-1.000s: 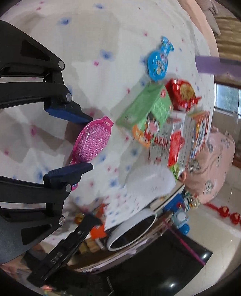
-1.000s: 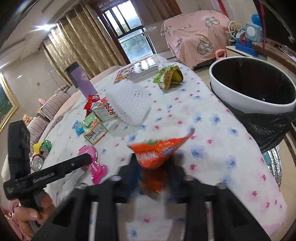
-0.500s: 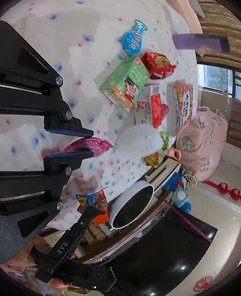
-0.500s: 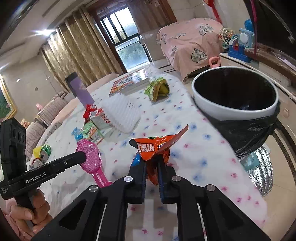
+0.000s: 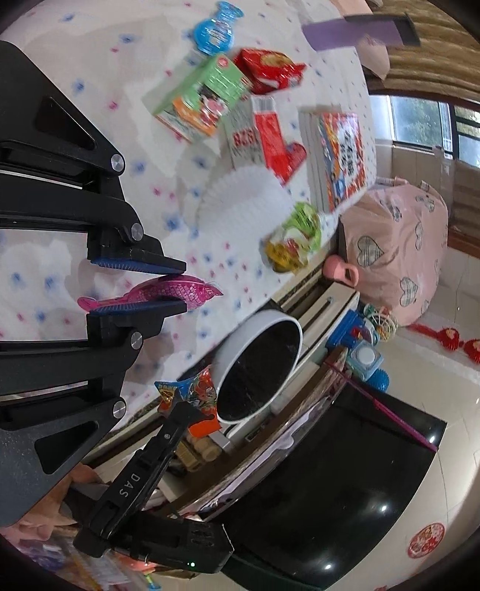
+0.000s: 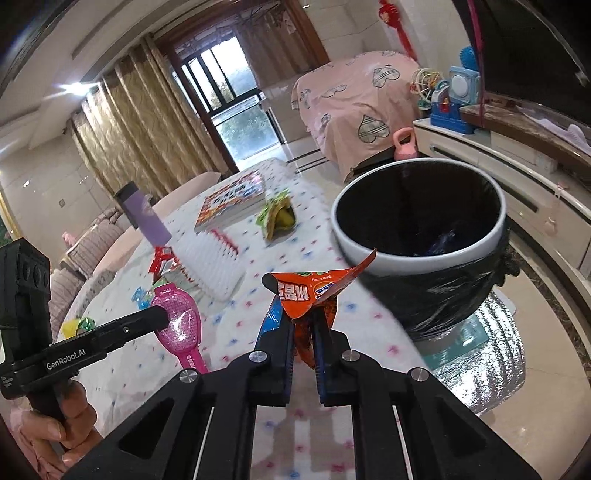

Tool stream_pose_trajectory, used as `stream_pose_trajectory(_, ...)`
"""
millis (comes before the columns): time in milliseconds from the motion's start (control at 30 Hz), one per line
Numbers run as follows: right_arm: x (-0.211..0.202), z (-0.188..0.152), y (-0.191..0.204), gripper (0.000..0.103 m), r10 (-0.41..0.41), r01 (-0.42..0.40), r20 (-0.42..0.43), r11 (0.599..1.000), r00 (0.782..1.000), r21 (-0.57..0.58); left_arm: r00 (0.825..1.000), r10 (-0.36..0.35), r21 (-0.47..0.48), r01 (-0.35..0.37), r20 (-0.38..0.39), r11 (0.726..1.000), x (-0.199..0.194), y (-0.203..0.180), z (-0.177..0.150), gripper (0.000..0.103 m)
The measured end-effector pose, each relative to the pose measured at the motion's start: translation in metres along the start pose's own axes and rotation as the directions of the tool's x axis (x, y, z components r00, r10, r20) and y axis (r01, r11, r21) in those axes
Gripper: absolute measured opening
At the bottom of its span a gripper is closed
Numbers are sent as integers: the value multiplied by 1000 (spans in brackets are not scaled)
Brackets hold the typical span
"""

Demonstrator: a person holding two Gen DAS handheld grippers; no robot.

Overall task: Collect trash
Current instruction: 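Carry the orange wrapper and pink candy over the bin and release both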

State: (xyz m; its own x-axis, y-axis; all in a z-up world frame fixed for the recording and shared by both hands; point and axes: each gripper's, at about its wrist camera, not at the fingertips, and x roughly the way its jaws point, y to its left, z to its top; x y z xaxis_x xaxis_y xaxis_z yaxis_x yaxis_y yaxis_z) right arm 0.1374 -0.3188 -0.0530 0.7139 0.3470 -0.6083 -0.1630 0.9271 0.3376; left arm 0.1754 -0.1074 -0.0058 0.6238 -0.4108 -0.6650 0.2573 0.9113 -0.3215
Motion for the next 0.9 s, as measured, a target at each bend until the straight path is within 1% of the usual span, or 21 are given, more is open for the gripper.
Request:
stream_pose_trajectory(200,-8,12,-17,9,-22,21,31,1000,999,21,1000,-22,34,22,2,999,10,-20,15,13)
stream_pose_trajectory(533,-15,30,-47,9,-61,58,60,997,996,48,998,-54,74,55,-20,996,39,-47,38,13)
stream_pose_trajectory(900,-12,50,-69,9,-95,92,74,995,993,47,996,-83,74,86,-34,994,68,-64,67,13)
